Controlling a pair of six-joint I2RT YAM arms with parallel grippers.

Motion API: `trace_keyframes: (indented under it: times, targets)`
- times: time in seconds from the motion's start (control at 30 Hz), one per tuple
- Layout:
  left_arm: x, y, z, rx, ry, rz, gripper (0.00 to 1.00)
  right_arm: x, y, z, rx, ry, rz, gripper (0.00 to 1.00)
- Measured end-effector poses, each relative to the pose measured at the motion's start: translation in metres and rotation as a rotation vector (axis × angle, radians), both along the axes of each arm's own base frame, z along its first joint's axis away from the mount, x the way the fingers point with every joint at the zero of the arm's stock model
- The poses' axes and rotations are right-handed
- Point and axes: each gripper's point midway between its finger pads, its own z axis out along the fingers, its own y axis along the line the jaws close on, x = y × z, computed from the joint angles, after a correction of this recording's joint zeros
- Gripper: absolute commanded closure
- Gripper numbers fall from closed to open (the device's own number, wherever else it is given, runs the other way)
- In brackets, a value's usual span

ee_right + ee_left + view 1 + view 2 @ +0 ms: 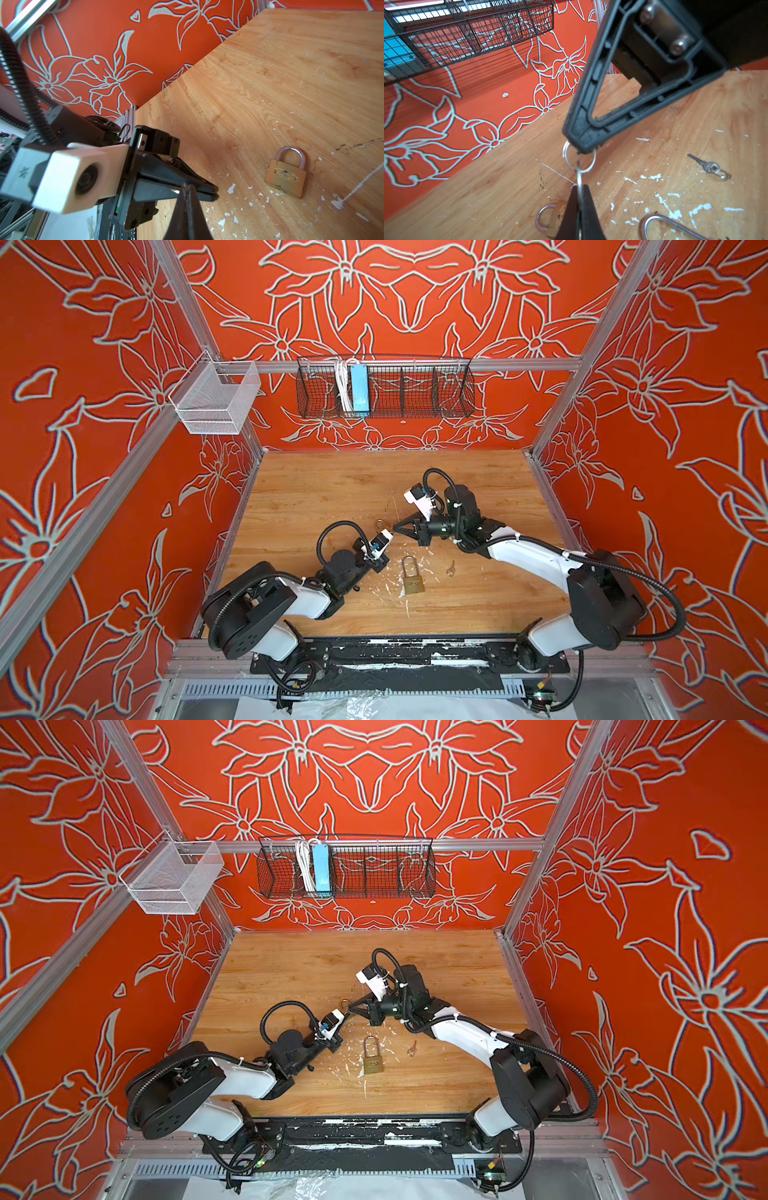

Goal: Unlock with the key

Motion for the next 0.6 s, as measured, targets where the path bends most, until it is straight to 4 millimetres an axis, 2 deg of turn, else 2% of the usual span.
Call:
trace_keyframes:
  times: [0.13, 0.2, 0.37, 0.47, 0.53, 0.6]
  targets:
    - [-0.001, -0.001, 0.001, 0.05, -0.025, -0.003, 1.0, -0.002, -0.004, 0.002, -0.015, -0.025, -0.033, 1.0]
    - [-0.001, -0.003, 0.001, 0.101, -0.044, 0.001, 1.0, -0.003, -0.007, 0.002, -0.021, -0.038, -0.048, 0.87]
    - [0.003, -0.003, 0.005, 0.256, -0.096, 0.06, 1.0, -0.005, -0.022, 0.012, -0.028, -0.081, -0.121, 0.67]
    - [0.0, 0.001, 0.012, 0.344, -0.15, 0.087, 1.0, -0.007, -0.039, 0.031, -0.024, -0.119, -0.21, 0.59]
    - [-0.005, 0.002, 0.02, 0.391, -0.193, 0.09, 1.0, -0.007, -0.062, 0.045, -0.041, -0.143, -0.331, 0.52]
    - [-0.014, 0.001, 0.033, 0.43, -0.247, 0.077, 1.0, -0.012, -0.086, 0.058, -0.042, -0.173, -0.438, 0.41]
